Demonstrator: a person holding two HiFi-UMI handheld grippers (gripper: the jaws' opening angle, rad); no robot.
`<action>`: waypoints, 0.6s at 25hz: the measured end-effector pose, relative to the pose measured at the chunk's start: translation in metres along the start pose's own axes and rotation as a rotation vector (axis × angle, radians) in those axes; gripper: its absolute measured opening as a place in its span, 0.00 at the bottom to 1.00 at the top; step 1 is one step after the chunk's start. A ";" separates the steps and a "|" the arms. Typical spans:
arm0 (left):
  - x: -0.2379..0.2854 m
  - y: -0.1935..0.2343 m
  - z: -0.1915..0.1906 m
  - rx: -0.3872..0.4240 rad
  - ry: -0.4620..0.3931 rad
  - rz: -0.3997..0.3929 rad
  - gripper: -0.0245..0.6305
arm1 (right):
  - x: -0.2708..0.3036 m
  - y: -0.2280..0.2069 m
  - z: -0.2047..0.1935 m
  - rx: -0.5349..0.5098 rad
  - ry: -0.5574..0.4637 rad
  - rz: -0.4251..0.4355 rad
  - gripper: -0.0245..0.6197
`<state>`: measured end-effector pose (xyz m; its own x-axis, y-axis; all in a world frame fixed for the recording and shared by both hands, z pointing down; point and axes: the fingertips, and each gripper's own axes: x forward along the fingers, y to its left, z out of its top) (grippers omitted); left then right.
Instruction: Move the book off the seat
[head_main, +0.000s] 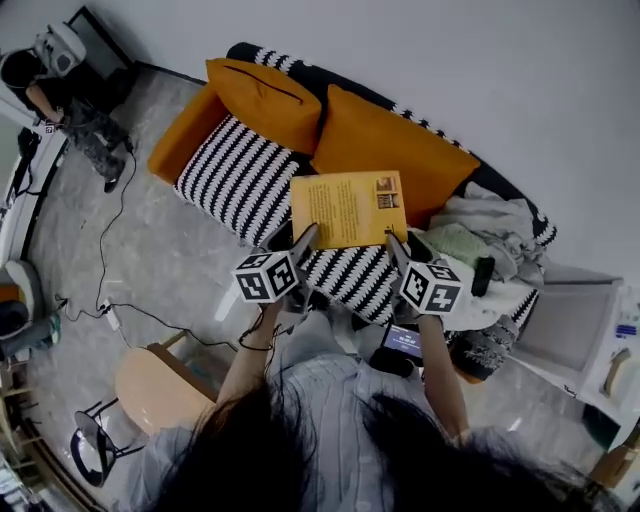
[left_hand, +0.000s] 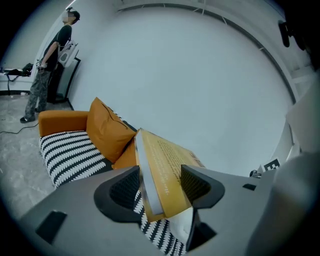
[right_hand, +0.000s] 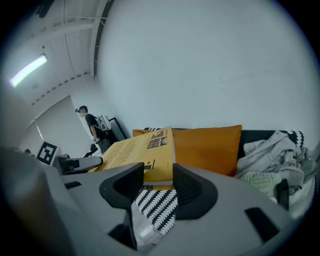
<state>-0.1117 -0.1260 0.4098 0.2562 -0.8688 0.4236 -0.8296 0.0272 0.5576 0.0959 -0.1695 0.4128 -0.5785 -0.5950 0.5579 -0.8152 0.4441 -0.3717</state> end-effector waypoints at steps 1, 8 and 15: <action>-0.003 -0.004 -0.003 -0.011 -0.015 0.016 0.44 | -0.002 -0.003 0.002 -0.010 0.007 0.019 0.34; -0.031 -0.027 -0.029 -0.115 -0.150 0.158 0.44 | -0.013 -0.011 0.008 -0.112 0.059 0.170 0.33; -0.072 -0.032 -0.052 -0.177 -0.249 0.295 0.44 | -0.015 0.007 0.000 -0.204 0.107 0.313 0.33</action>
<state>-0.0776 -0.0384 0.3982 -0.1255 -0.9034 0.4100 -0.7461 0.3583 0.5613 0.0996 -0.1575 0.4016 -0.7836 -0.3408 0.5194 -0.5713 0.7239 -0.3869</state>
